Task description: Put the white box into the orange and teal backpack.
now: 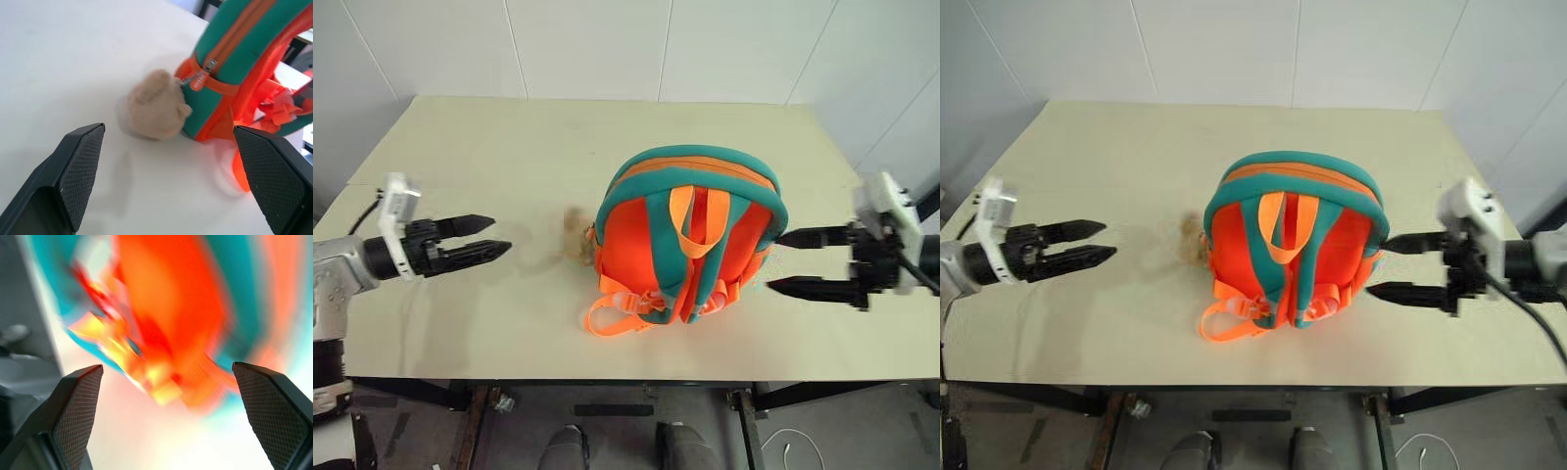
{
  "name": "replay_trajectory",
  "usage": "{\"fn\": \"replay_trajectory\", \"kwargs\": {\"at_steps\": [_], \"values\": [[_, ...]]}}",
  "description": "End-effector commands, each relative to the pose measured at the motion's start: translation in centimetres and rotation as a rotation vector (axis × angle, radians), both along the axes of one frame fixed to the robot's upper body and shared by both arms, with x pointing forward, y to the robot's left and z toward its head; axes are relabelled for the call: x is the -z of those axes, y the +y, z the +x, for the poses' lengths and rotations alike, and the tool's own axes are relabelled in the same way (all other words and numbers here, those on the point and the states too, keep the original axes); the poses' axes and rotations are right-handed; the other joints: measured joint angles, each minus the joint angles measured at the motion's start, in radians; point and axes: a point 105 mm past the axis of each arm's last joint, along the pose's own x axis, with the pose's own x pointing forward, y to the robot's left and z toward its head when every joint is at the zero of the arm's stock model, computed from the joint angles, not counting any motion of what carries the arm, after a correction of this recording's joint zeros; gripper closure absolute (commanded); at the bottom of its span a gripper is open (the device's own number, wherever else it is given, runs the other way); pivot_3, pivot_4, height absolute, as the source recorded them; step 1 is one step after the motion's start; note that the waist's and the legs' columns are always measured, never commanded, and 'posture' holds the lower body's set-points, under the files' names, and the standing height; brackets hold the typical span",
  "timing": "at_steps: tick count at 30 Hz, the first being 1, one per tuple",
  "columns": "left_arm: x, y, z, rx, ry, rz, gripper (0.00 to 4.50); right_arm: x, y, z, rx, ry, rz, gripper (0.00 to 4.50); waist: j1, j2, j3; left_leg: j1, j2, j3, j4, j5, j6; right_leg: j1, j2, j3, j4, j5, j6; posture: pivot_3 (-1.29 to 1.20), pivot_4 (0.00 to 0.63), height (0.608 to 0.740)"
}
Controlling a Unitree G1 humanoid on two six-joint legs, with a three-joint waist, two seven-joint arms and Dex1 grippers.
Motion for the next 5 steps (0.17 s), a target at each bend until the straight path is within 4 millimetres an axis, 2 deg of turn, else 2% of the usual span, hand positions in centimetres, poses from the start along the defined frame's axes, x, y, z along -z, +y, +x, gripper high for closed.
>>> {"fn": "replay_trajectory", "kwargs": {"at_steps": [1, 5], "values": [[-1.4, 0.7, -0.6, -0.006, -0.112, -0.018, 0.0, -0.9, -2.3, 0.4, 0.088, -0.088, 0.038, 0.03, -0.001, 0.0, 0.0, 0.0, 0.0, 0.0, 0.0, 0.0, 0.0, 0.0, 0.0, 0.0, 0.0, 0.0, 0.0, 0.0, 0.15, 0.74], [-1.5, 0.2, -0.9, 0.018, -0.147, -0.027, 0.0, -0.4, -2.8, 1.6, 0.129, -0.128, 0.112, 0.03, -0.004, 0.0, 0.0, 0.001, 0.0, 0.001, 0.0, 0.0, 0.0, 0.001, 0.0, 0.001, 0.0, 0.001, 0.0, 0.0, 0.15, 0.74]]}}
